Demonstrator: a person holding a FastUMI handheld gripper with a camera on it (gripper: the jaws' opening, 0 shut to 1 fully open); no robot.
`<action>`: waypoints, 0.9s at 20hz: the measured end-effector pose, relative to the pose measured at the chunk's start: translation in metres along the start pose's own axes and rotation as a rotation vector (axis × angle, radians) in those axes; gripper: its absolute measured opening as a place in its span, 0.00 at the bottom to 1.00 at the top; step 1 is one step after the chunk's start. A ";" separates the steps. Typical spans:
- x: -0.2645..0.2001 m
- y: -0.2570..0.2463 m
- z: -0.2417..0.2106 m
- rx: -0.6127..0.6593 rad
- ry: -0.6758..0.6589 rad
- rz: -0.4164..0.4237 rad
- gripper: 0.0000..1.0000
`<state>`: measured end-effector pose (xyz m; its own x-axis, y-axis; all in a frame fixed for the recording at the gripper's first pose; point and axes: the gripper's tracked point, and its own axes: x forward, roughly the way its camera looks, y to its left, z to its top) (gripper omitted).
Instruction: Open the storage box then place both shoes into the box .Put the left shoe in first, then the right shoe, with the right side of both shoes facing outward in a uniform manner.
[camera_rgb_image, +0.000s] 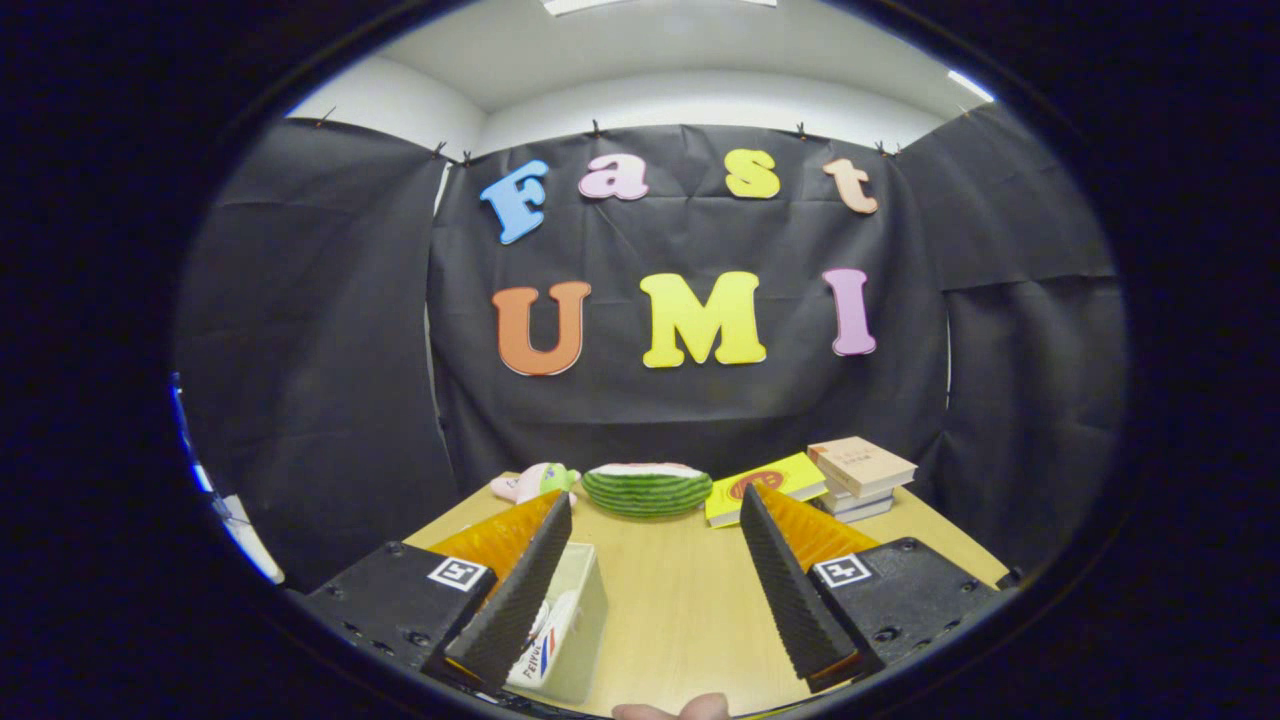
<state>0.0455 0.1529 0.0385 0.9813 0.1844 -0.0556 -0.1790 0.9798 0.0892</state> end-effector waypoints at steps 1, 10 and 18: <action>-0.002 -0.006 -0.003 0.002 -0.004 -0.007 1.00; -0.007 -0.034 -0.004 -0.042 -0.062 -0.076 1.00; -0.018 -0.035 0.003 -0.059 -0.102 -0.090 1.00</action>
<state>0.0338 0.1152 0.0397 0.9951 0.0901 0.0405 -0.0913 0.9954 0.0293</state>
